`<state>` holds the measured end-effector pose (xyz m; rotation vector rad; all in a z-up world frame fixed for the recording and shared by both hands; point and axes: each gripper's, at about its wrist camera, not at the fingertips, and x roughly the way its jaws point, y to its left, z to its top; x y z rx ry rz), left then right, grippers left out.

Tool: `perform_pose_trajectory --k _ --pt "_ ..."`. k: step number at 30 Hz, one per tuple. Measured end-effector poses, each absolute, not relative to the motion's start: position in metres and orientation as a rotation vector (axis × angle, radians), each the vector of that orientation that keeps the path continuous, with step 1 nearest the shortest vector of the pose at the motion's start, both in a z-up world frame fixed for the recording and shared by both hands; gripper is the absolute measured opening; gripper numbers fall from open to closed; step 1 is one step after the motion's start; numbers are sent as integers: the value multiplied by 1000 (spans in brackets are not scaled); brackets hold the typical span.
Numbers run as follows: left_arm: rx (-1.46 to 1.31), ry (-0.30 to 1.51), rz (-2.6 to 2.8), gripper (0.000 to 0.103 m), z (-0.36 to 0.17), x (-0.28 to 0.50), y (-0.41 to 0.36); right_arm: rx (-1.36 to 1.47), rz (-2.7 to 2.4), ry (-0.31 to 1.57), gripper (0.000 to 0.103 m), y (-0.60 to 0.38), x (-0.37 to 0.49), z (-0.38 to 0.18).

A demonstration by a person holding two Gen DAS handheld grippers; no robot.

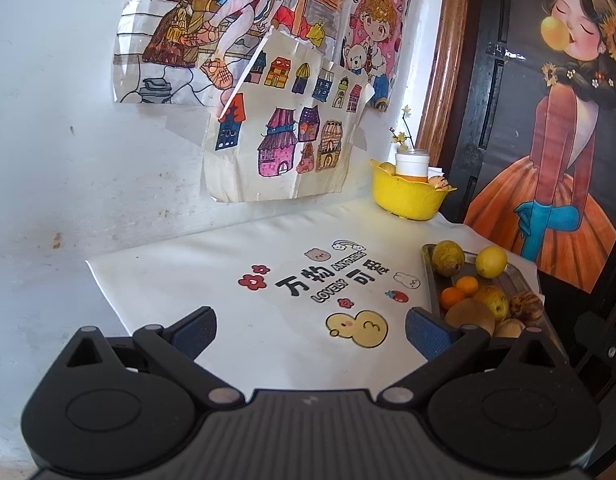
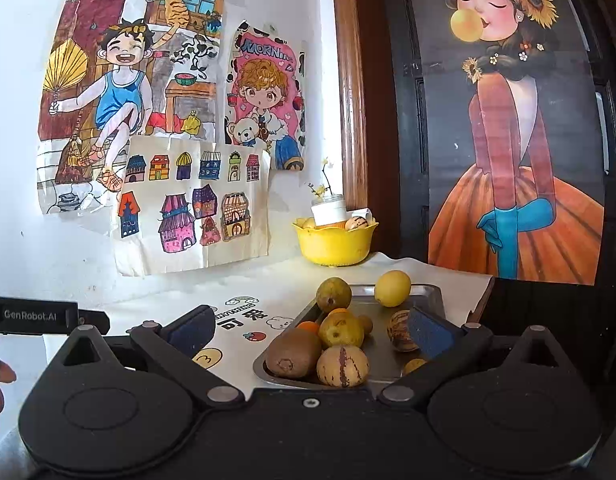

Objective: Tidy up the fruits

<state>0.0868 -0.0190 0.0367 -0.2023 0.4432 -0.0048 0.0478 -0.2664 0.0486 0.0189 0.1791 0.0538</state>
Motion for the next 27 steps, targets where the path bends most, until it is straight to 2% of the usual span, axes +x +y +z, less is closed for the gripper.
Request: perform_pose_trajectory --k 27 --pt "-141 398 -11 103 10 49 -12 18 41 175 102 -250 32 16"
